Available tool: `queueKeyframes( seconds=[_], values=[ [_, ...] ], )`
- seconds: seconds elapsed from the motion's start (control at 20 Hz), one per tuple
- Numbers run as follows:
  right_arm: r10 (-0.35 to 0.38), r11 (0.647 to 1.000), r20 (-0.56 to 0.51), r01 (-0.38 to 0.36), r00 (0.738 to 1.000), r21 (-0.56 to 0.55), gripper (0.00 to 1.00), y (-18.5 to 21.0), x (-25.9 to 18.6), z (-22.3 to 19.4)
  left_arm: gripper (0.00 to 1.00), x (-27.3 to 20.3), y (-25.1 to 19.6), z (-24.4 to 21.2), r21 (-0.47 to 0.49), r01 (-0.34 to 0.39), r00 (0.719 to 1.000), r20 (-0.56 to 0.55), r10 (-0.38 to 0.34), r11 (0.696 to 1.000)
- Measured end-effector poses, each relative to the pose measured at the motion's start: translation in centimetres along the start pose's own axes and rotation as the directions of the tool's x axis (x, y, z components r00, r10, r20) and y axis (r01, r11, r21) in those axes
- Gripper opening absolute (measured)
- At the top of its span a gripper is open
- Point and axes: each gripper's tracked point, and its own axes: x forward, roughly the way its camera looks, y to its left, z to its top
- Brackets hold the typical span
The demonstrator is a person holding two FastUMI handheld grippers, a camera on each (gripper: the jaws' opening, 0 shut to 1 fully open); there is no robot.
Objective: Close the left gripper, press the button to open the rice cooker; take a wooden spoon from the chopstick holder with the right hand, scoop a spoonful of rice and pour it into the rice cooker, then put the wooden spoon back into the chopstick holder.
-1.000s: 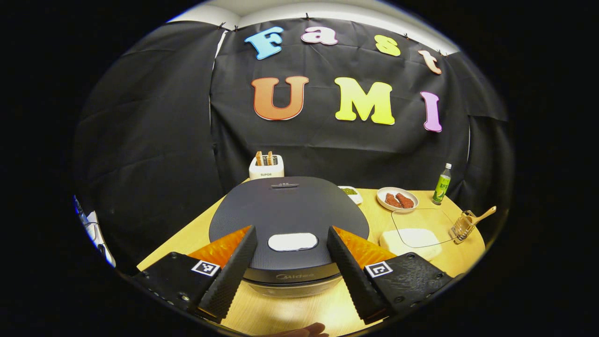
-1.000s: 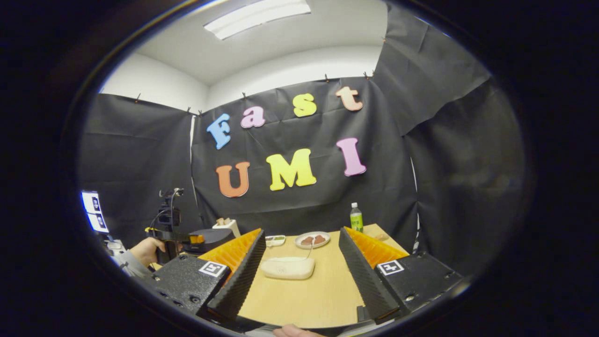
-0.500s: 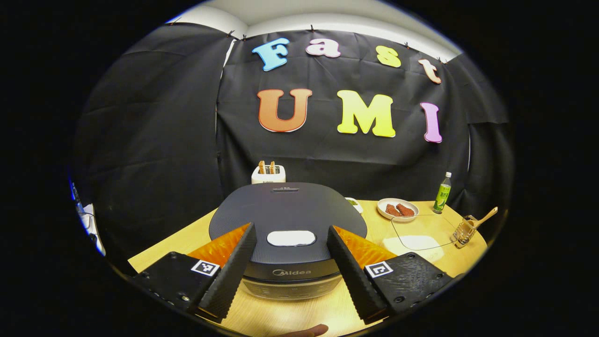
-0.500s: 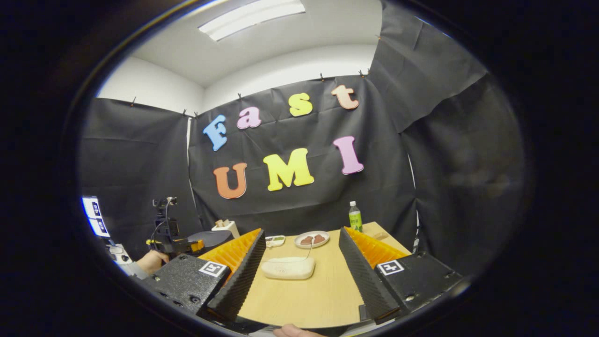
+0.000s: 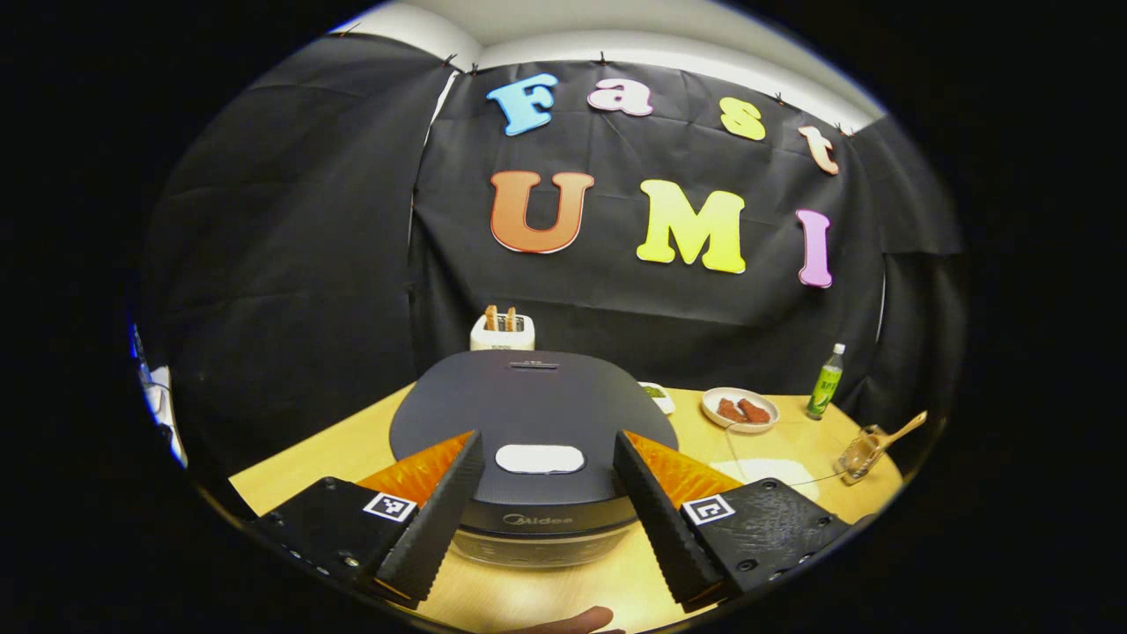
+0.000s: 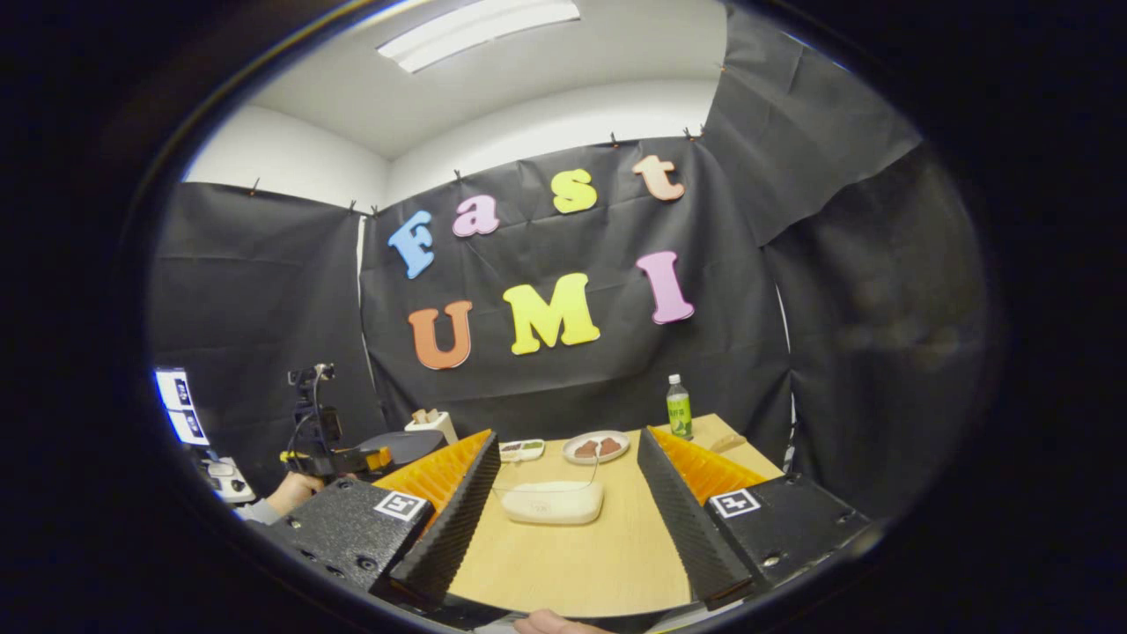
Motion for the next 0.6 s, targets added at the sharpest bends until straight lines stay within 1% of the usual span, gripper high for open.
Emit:
queueKeyframes(
  seconds=[0.05,0.1,0.15,0.2,0.25,0.3,0.35,0.4,0.45,0.6],
  values=[
    [-0.001,1.0,-0.001,0.001,1.0,-0.004,1.0,0.0,0.2,-0.1,0.92,-0.2,-0.6,0.7,0.014,0.01,1.0,-0.004,-0.01,1.0],
    [-0.004,1.0,-0.003,0.004,1.0,-0.005,0.99,-0.1,0.1,-0.2,0.94,-0.5,-0.1,1.6,0.064,-0.02,1.0,0.02,0.019,0.998],
    [-0.007,1.0,-0.001,0.007,1.0,-0.007,1.0,-0.2,0.1,-0.1,0.95,-0.9,0.4,2.9,0.114,-0.044,0.998,0.052,0.038,0.993],
    [-0.011,1.0,0.008,0.011,1.0,-0.01,1.0,-0.2,0.0,0.2,0.94,-1.5,0.3,3.6,0.134,-0.046,0.998,0.059,0.038,0.99],
    [-0.017,1.0,0.018,0.018,1.0,-0.02,0.98,-0.3,0.0,0.6,0.94,-2.0,-0.4,3.8,0.143,-0.035,0.999,0.043,0.029,0.989],
    [-0.029,0.999,0.024,0.03,0.999,-0.029,1.0,-0.6,0.1,0.9,0.95,-2.8,-0.9,4.4,0.147,-0.028,0.999,0.039,0.023,0.989],
    [-0.044,0.998,0.028,0.045,0.999,-0.035,0.98,-1.1,0.2,0.9,0.95,-3.6,-1.3,5.5,0.157,-0.027,0.998,0.065,0.017,0.987],
    [-0.059,0.997,0.029,0.06,0.998,-0.039,0.98,-1.5,0.4,1.1,0.95,-4.4,-1.4,6.9,0.168,-0.036,0.995,0.097,0.02,0.985],
    [-0.075,0.996,0.019,0.076,0.997,-0.038,1.0,-2.0,0.6,1.0,0.95,-5.4,-1.6,7.8,0.168,-0.042,0.993,0.115,0.022,0.985],
    [-0.097,0.995,-0.021,0.096,0.995,-0.032,1.0,-2.5,1.0,0.5,0.94,-8.4,-3.1,9.4,0.137,-0.025,0.99,0.142,0.005,0.99]
  ],
)
